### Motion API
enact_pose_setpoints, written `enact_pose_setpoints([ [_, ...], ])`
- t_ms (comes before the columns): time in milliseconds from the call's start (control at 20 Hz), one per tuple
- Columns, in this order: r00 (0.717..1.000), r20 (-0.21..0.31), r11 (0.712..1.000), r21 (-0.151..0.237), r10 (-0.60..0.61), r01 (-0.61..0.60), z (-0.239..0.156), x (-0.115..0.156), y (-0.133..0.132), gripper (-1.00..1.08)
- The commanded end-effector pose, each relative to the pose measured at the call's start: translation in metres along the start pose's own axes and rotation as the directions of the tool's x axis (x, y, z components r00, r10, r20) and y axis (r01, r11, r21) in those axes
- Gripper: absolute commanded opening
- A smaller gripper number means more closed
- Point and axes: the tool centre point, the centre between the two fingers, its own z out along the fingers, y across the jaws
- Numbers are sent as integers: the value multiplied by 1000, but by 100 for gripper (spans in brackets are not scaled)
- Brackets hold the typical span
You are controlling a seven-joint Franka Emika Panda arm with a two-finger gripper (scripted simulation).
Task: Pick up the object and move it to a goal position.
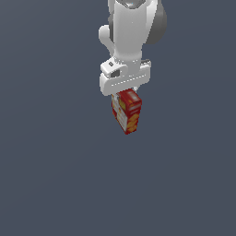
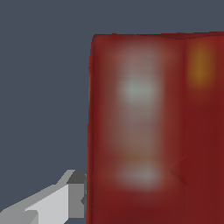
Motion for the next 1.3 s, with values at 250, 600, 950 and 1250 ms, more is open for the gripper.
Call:
enact_pose_setpoints([
  [250, 1000, -2, 1000, 1, 0, 0, -74, -37, 46, -100],
  [600, 1000, -1, 1000, 0, 1, -1, -140, -69, 89, -100],
  [950, 1000, 0, 1000, -2, 1, -1, -184, -88, 118, -100],
  [1250, 1000, 0, 1000, -3, 1, -1, -201, -94, 130, -100],
])
